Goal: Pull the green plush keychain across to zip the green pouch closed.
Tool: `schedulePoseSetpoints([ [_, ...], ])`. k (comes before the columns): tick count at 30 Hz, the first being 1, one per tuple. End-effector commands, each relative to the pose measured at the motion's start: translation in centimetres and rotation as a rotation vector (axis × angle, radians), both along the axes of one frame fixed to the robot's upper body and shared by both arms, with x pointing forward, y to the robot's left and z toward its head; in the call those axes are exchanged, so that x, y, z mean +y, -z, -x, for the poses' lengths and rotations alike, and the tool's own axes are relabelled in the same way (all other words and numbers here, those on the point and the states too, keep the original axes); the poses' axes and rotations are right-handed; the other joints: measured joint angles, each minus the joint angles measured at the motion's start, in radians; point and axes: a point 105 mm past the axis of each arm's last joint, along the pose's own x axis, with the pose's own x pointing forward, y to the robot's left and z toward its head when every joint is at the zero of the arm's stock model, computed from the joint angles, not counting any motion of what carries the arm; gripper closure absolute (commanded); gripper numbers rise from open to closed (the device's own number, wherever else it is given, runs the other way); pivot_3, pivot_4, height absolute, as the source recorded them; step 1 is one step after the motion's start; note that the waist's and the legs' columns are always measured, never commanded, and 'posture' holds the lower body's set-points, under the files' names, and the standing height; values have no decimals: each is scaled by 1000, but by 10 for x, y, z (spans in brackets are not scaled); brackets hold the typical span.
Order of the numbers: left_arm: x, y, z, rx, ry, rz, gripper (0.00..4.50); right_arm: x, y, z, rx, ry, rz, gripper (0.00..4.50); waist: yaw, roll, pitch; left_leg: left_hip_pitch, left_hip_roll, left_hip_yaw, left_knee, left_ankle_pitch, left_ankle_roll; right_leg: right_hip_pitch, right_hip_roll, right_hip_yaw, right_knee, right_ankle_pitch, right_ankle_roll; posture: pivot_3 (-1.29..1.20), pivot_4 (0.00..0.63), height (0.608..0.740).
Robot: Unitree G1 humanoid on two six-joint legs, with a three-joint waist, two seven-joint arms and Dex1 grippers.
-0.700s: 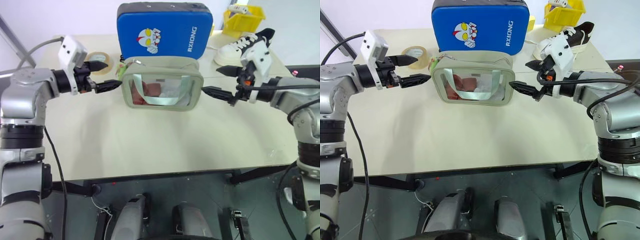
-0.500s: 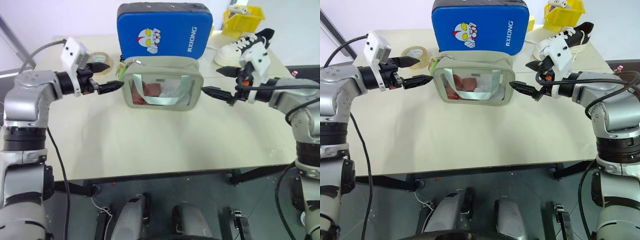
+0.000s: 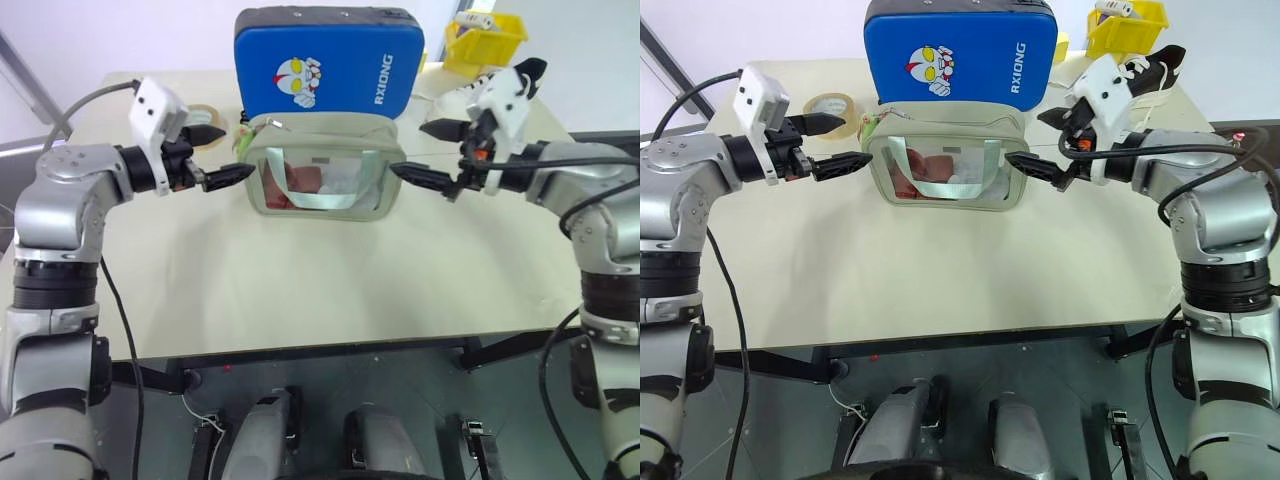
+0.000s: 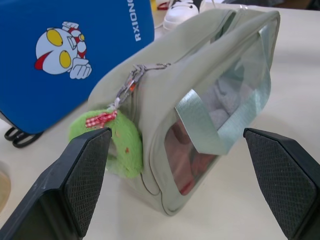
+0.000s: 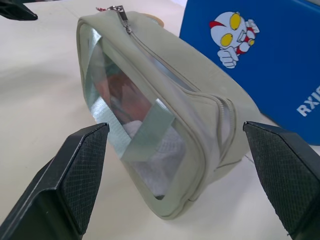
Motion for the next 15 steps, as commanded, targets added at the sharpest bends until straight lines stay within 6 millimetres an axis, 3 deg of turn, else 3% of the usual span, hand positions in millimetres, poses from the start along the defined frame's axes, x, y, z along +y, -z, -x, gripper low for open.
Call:
schedulePoseSetpoints([
  [1,1,-19,5,-74,3,-3,0,9,-22,0,-86,-43,4,39,0,0,0,0,0,0,0,0,0,0,0,0,1,0,0,0,150,740],
  [8,-18,-17,19,-88,86,-11,0,44,-26,-33,-91,-84,37,39,-6,0,0,0,0,0,4,0,1,-3,0,1,7,0,0,0,150,740],
  [15,-26,-7,26,-92,80,-8,0,60,0,-53,-44,-153,178,39,-1,0,0,0,0,0,5,1,1,-3,0,1,8,0,0,0,150,740],
])
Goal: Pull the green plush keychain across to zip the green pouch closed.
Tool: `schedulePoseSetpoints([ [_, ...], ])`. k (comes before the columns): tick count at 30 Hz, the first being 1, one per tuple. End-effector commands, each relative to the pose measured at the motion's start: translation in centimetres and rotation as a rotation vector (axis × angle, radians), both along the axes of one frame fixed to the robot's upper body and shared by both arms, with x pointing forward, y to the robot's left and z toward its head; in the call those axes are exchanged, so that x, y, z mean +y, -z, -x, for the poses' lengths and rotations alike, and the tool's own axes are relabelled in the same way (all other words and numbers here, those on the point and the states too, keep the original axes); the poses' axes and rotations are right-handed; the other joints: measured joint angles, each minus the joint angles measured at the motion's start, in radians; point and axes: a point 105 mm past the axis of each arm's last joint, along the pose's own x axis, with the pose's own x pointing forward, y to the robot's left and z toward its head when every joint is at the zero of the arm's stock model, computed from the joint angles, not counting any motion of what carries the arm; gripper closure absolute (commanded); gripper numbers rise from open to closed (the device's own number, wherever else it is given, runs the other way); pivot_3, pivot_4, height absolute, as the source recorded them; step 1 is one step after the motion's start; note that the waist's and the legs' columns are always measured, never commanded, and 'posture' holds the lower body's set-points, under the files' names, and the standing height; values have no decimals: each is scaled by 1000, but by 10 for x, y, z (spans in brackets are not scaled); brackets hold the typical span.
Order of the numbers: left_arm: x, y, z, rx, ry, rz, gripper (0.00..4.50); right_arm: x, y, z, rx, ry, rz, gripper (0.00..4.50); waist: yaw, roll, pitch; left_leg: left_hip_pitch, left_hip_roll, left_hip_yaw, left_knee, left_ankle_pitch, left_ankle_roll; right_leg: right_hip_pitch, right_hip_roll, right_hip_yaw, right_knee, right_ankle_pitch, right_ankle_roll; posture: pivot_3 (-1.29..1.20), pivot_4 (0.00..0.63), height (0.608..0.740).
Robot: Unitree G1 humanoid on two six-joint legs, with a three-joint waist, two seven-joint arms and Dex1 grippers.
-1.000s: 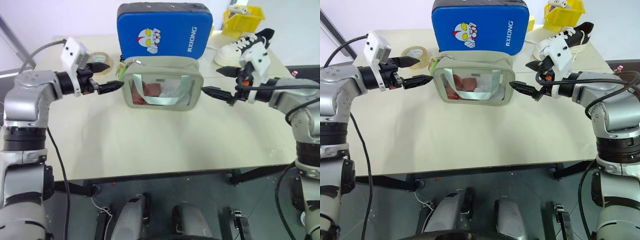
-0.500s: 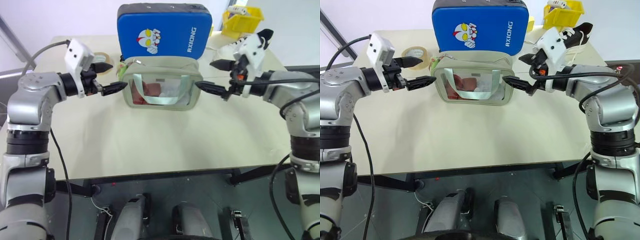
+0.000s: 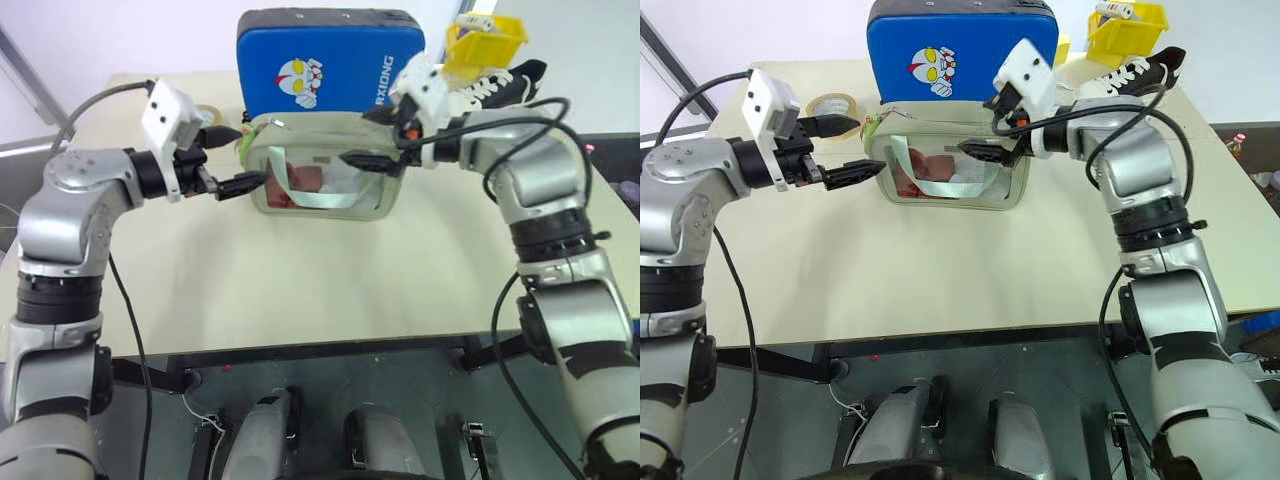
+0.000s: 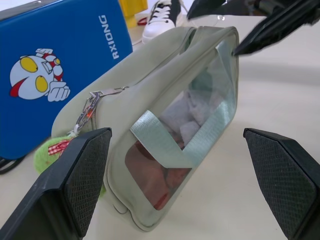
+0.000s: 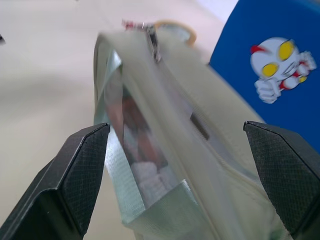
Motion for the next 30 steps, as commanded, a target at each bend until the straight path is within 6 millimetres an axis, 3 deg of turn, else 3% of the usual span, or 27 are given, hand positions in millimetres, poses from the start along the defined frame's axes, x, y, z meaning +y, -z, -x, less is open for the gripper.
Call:
schedulePoseSetpoints([
  [1,-3,-7,9,-45,6,3,0,3,2,-7,-28,-30,79,39,-1,0,0,0,0,0,0,0,0,0,0,0,0,0,0,0,150,740],
  [4,0,-8,10,-50,-13,4,0,2,11,-9,-29,-58,143,872,0,0,0,0,0,0,0,0,0,0,0,0,0,0,1,0,150,740],
  [11,14,-12,6,-63,-73,9,0,0,4,-10,-124,-99,187,4437,-3,0,0,1,0,0,0,0,-1,-1,1,0,1,0,1,0,150,740],
  [18,40,-30,2,-81,-134,7,0,-5,-18,18,-219,-248,223,4478,-3,1,0,-1,0,0,-1,1,-1,-3,1,0,1,0,1,0,150,740],
  [22,47,-31,1,-85,-146,-12,0,-4,-3,32,-147,-269,206,4478,0,1,0,-1,0,0,-1,1,-2,-2,1,0,0,0,1,0,150,740],
  [30,40,-19,4,-53,-109,-22,0,7,33,57,20,-254,198,4478,-1,1,0,0,0,0,0,-1,3,-4,1,0,1,3,0,0,150,740],
])
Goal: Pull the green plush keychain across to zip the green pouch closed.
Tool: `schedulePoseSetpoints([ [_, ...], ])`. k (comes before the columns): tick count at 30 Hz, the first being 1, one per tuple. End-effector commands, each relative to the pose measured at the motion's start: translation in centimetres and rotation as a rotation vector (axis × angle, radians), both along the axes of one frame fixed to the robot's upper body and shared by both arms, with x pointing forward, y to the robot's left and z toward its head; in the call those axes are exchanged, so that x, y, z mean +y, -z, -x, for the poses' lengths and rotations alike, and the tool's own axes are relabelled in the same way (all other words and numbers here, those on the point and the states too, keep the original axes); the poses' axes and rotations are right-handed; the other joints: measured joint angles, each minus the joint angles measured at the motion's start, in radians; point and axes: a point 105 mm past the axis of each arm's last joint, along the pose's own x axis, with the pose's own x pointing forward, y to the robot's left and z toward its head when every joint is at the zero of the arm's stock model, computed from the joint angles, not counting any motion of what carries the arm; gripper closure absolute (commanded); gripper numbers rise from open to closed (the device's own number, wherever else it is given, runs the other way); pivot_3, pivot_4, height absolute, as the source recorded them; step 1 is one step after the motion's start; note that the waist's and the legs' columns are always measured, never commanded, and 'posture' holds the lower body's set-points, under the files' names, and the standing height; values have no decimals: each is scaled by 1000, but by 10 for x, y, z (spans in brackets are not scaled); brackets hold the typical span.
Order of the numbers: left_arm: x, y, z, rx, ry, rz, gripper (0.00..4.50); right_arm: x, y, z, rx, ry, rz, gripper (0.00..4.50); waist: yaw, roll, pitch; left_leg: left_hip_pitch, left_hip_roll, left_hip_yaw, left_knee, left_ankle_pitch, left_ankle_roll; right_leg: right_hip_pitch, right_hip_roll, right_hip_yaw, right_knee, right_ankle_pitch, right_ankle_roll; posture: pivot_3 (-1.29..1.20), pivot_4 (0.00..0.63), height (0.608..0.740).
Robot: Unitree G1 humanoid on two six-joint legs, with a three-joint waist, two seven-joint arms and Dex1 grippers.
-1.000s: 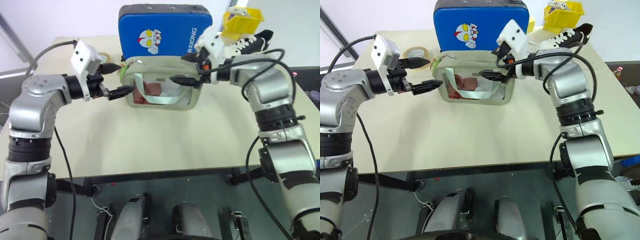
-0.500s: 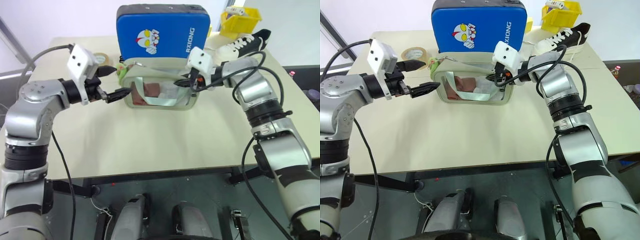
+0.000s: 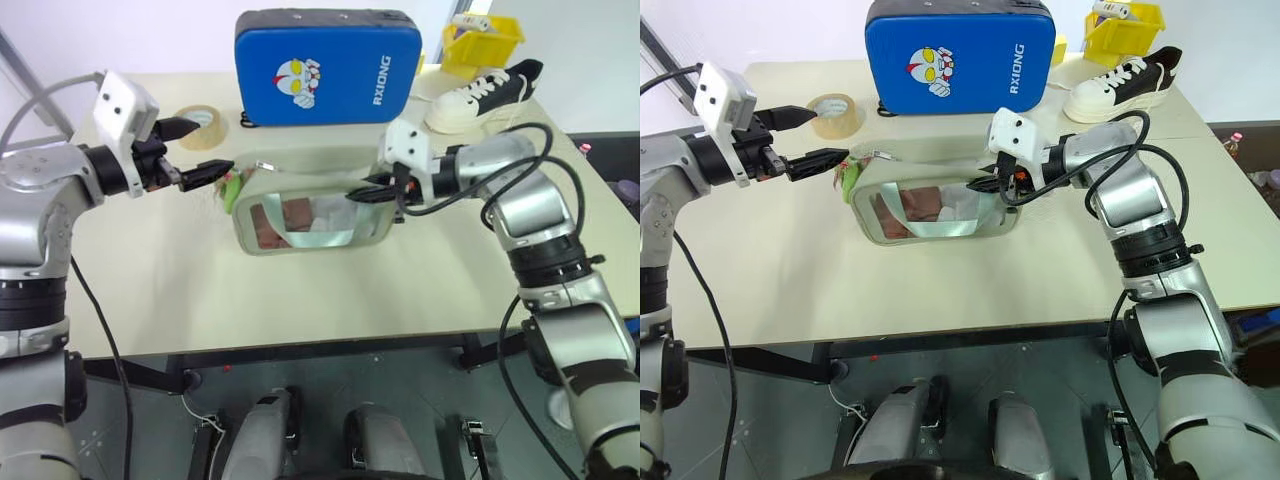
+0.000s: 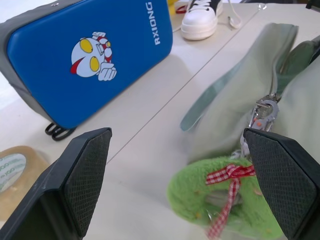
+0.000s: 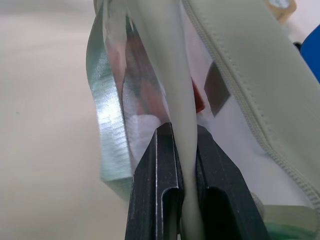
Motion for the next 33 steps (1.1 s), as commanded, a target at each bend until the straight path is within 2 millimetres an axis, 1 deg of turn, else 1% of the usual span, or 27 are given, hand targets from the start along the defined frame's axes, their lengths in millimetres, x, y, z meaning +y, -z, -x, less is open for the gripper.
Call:
schedulePoseSetpoints([
  [1,-2,-7,6,-29,28,-23,0,6,-4,17,14,-24,-8,4123,0,0,0,0,0,0,0,0,0,0,0,0,0,0,0,0,150,740],
  [4,2,-8,2,-30,18,-24,0,8,-11,21,28,7,-29,2991,-3,0,0,0,0,0,0,0,0,0,0,0,0,0,0,0,150,740],
  [5,3,-8,0,-30,15,-24,0,8,-15,22,27,17,-42,2415,-3,0,0,0,0,0,0,0,0,0,0,0,0,0,-1,0,150,740],
  [7,7,-7,-2,-29,5,-27,0,5,-26,24,18,33,-68,1410,0,0,0,0,0,0,0,0,0,-1,0,0,0,0,-1,0,150,740],
  [10,22,-5,-5,-23,-33,-39,0,-12,-41,23,-21,73,-71,1410,4,0,0,0,0,0,0,0,0,-1,0,0,-1,0,0,0,150,740],
  [11,27,-5,-5,-18,-49,-43,0,-20,-43,23,-31,89,-64,1410,6,0,0,-1,0,0,0,0,0,-1,0,0,-1,0,0,0,150,740],
  [13,34,-4,-6,-15,-63,-49,0,-28,-45,23,-39,105,-51,1410,4,0,0,-1,0,0,0,0,1,-1,0,0,-2,1,0,0,150,740],
  [17,44,0,-7,-3,-88,-59,0,-47,-39,15,-51,162,-15,1410,-1,0,0,0,0,0,-1,-1,1,-1,0,0,-2,1,0,0,150,740],
  [19,45,4,-7,8,-83,-68,0,-50,-33,10,-44,176,-10,1410,-4,0,0,0,0,0,-1,-1,1,0,0,0,-1,1,0,0,150,740],
  [23,44,13,-7,28,-72,-82,0,-49,-24,2,-37,182,-14,1410,-3,0,0,-1,0,0,-1,-1,1,-1,0,0,-1,1,0,0,150,740],
  [24,44,16,-7,36,-68,-89,0,-47,-23,1,-36,179,-20,1644,-3,0,0,-1,0,0,-1,-1,1,0,0,0,-2,1,0,0,150,740],
  [26,43,21,-6,44,-62,-108,0,-43,-23,1,-29,166,-39,2277,-3,0,0,-1,0,0,-1,-1,1,0,0,1,-1,1,0,0,150,740],
  [28,43,26,-7,47,-61,-127,0,-40,-23,2,-26,153,-42,3224,-2,0,0,-1,0,0,-1,-1,1,0,0,0,-1,1,0,0,150,740],
  [30,41,30,-8,51,-59,-126,0,-38,-22,5,-21,141,-41,4346,-1,0,0,-1,0,0,-1,-1,1,0,0,0,-2,1,0,0,150,740],
  [31,38,34,-9,54,-49,-135,0,-37,-22,7,-19,133,-39,4430,0,0,0,-1,0,0,-1,-1,2,0,0,0,-2,1,0,0,150,740],
  [33,34,40,-10,55,-38,-145,0,-36,-22,9,-18,124,-33,4430,2,0,0,-1,0,0,0,-1,2,-1,0,0,-2,1,0,0,150,740],
])
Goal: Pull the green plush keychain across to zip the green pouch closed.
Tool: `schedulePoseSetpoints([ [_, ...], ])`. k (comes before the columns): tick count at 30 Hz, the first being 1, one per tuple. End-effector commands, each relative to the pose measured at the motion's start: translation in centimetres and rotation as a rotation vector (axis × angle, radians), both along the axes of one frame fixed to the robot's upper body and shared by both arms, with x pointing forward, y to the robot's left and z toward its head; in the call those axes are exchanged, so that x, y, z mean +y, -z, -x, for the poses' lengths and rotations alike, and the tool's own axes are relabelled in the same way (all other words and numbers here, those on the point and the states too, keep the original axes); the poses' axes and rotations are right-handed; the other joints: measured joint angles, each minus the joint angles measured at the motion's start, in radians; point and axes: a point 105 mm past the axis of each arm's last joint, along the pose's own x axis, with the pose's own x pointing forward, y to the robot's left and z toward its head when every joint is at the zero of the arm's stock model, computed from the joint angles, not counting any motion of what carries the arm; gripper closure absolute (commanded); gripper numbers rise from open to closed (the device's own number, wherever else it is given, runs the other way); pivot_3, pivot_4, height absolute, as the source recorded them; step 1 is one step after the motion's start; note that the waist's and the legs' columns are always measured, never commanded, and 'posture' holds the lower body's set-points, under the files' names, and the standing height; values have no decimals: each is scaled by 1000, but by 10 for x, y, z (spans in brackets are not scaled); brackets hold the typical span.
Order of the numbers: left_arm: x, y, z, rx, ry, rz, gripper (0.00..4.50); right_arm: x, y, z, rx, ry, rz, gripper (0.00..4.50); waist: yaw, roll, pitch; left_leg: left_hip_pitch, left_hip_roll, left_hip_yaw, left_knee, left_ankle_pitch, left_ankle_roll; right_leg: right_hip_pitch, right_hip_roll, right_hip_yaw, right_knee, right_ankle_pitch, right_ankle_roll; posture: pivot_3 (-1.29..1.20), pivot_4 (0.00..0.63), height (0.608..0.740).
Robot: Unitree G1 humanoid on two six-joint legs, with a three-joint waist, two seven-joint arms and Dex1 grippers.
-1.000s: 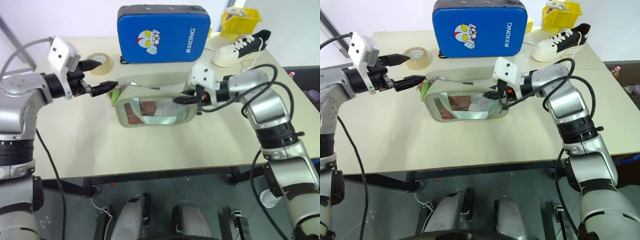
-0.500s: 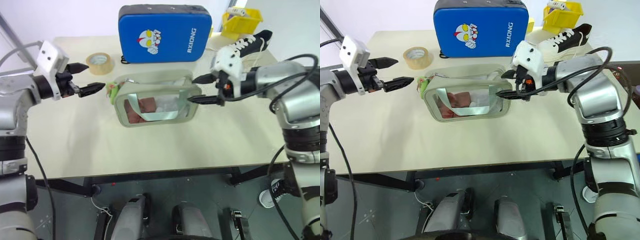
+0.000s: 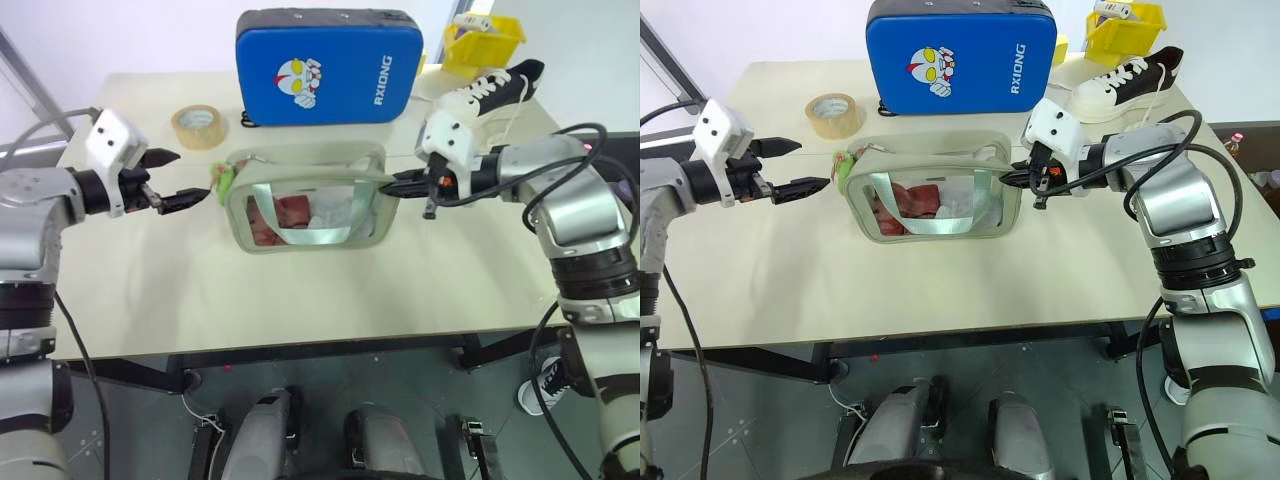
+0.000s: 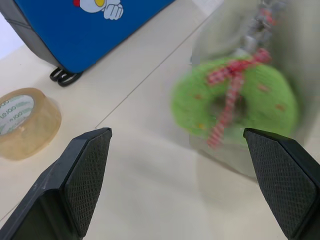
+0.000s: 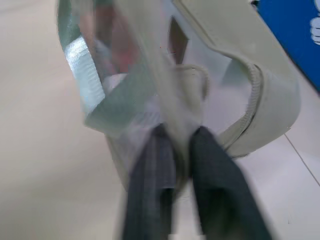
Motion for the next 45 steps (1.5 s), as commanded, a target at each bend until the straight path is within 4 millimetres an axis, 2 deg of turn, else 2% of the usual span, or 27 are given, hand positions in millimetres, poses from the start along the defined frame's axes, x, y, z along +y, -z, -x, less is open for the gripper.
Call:
schedulePoseSetpoints([
  [1,-9,-2,-3,-40,22,-5,0,6,-10,11,-41,-59,9,4430,2,0,0,0,0,0,0,0,0,0,0,0,0,0,0,0,150,740],
  [5,-18,3,-18,-65,6,31,0,8,-3,20,-20,-100,34,4430,2,0,0,0,0,0,1,0,0,0,0,0,0,0,0,0,150,740],
  [9,-18,1,-29,-96,-29,43,0,8,-2,19,-18,-92,30,4430,-1,0,0,0,0,0,1,0,0,1,0,0,0,0,1,0,150,740],
  [16,-13,-5,-32,-96,-13,35,0,6,-4,18,-22,-75,22,4430,0,0,0,0,0,0,1,0,0,2,0,0,0,0,1,0,150,740],
  [24,-20,-7,-45,-119,-6,46,0,3,-4,19,-19,-70,31,4430,1,0,0,0,0,0,2,0,0,1,0,0,1,1,1,0,150,740],
  [30,-26,-1,-49,-116,12,35,0,3,-5,19,-21,-69,31,4430,2,0,0,0,0,0,2,0,0,1,0,0,1,1,1,0,150,740],
  [33,-29,-6,-53,-137,7,54,757,4,-4,19,-20,-70,31,4500,3,0,0,0,0,0,2,0,0,1,0,0,1,1,1,0,150,740],
  [40,-22,-22,-52,-164,10,69,4317,4,-4,19,-22,-68,29,4500,1,0,0,-1,0,0,2,0,1,1,0,0,1,1,2,0,150,740],
  [45,-26,-47,-50,-193,39,136,4423,3,-4,19,-25,-65,27,4500,2,0,0,-1,0,0,2,0,1,2,0,0,1,1,2,0,150,740],
])
